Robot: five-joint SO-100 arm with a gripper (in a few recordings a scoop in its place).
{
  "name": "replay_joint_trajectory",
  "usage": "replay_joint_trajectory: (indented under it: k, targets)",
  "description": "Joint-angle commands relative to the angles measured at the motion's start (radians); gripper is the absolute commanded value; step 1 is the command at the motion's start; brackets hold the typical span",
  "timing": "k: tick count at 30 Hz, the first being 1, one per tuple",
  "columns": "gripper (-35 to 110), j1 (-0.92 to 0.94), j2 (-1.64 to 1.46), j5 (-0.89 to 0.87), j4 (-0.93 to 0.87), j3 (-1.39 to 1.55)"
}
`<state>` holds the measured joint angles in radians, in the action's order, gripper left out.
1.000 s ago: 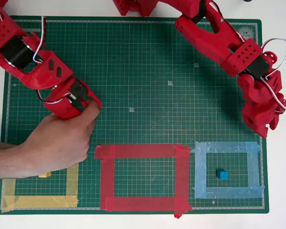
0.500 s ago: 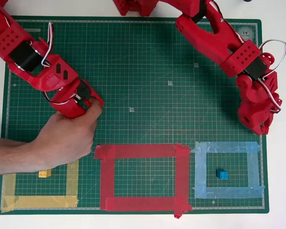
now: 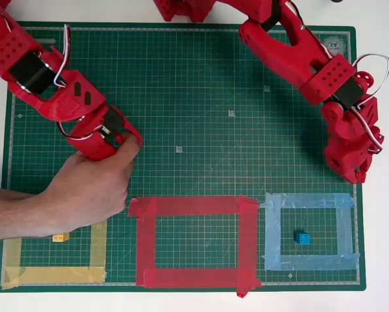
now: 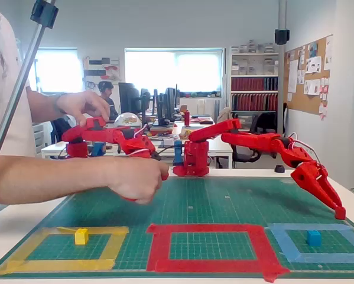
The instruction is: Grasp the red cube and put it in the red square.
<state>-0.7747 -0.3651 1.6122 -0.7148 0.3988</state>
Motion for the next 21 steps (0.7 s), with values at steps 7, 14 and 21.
replay_joint_trajectory:
  k: [7, 14, 21]
  targets:
    - [13, 0.003, -0.097, 0.012, -0.014, -0.078]
    - [13, 0.003, -0.123, 0.012, -0.012, -0.058]
    - [13, -0.005, -0.123, 0.012, -0.009, -0.003]
